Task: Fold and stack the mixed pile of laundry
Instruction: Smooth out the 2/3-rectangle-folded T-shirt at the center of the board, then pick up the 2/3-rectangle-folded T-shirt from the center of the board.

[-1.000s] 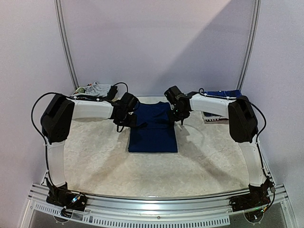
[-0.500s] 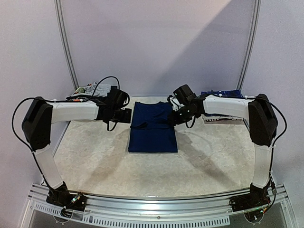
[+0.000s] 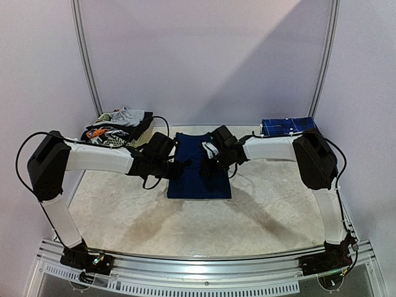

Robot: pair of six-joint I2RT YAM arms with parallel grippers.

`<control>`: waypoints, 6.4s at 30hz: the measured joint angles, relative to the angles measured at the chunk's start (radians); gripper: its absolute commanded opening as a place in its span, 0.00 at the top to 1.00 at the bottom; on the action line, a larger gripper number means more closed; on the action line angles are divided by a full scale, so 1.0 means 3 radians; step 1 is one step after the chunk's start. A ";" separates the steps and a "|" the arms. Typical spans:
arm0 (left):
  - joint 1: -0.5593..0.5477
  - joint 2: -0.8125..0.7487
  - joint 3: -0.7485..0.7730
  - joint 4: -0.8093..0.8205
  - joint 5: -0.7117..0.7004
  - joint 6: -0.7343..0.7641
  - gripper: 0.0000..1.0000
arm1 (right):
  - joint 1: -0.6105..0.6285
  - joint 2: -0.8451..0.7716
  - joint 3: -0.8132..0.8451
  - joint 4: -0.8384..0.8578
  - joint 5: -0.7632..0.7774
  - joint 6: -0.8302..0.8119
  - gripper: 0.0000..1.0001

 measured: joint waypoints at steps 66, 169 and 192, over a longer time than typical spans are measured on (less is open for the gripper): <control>-0.0375 0.0009 -0.0502 0.0020 -0.0361 -0.0173 0.78 | -0.0285 -0.0882 -0.1300 0.0090 -0.0417 0.0048 0.68; -0.0061 -0.0553 -0.1654 0.1066 0.0521 -0.0532 0.73 | -0.0128 -0.1445 -0.2777 0.1209 -0.0632 0.0998 1.00; -0.0361 -0.0701 -0.1574 0.0582 0.0384 -0.0631 1.00 | -0.0127 -0.1625 -0.2794 0.0825 -0.0551 0.0846 1.00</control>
